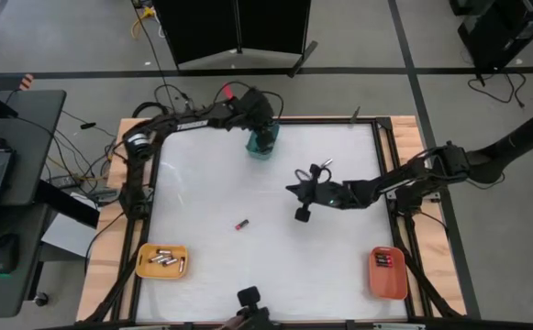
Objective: Sort batteries
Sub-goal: Put the silver battery into the yellow bin
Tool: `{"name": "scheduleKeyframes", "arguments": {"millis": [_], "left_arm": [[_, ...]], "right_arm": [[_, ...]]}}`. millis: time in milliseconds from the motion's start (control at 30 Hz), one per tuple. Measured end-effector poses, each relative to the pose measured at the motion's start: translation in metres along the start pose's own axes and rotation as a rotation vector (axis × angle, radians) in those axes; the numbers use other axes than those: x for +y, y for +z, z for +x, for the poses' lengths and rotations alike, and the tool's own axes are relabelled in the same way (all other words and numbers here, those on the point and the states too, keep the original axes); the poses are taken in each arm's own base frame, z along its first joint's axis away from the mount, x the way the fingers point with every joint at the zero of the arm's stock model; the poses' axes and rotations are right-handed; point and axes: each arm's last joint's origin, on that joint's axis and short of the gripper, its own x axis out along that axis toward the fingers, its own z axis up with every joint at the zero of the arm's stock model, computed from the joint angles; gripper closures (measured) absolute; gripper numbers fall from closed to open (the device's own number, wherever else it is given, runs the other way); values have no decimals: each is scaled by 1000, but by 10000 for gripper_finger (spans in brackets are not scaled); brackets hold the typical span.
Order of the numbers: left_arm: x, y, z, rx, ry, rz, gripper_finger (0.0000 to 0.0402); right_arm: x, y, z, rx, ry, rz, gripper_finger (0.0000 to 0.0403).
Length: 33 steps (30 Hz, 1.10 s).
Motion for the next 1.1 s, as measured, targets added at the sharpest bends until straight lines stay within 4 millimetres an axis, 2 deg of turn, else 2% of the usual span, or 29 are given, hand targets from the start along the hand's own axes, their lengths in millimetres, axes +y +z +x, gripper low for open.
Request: {"name": "scheduleKeyframes", "arguments": {"millis": [200, 367, 500, 600, 733, 833, 967, 1100], "left_arm": [[-20, -17, -32, -174, 13, 18, 395], [-49, -41, -74, -374, 0, 65, 395], [-79, -70, -106, -523, -74, 105, 395], [-98, -93, -121, -620, -191, 100, 394], [-114, -117, -124, -657, -334, 5, 394], [-123, -125, -123, -630, -390, -43, 394], [-139, -137, -122, -576, -443, 30, 394], [-161, -143, -130, -587, -505, 128, 394]], "right_arm": [[-23, -25, -6, -118, 40, 81, 396], [-31, -37, -7, -80, 78, 189, 384], [-31, -41, -6, -39, 104, 191, 382], [-31, -41, -6, -40, 104, 191, 389], [-31, -41, -6, -40, 104, 181, 391], [-34, -40, -6, -41, 95, 186, 381], [-36, -40, -5, -43, 86, 192, 369], [-35, -40, -5, -47, 90, 169, 381]]}}
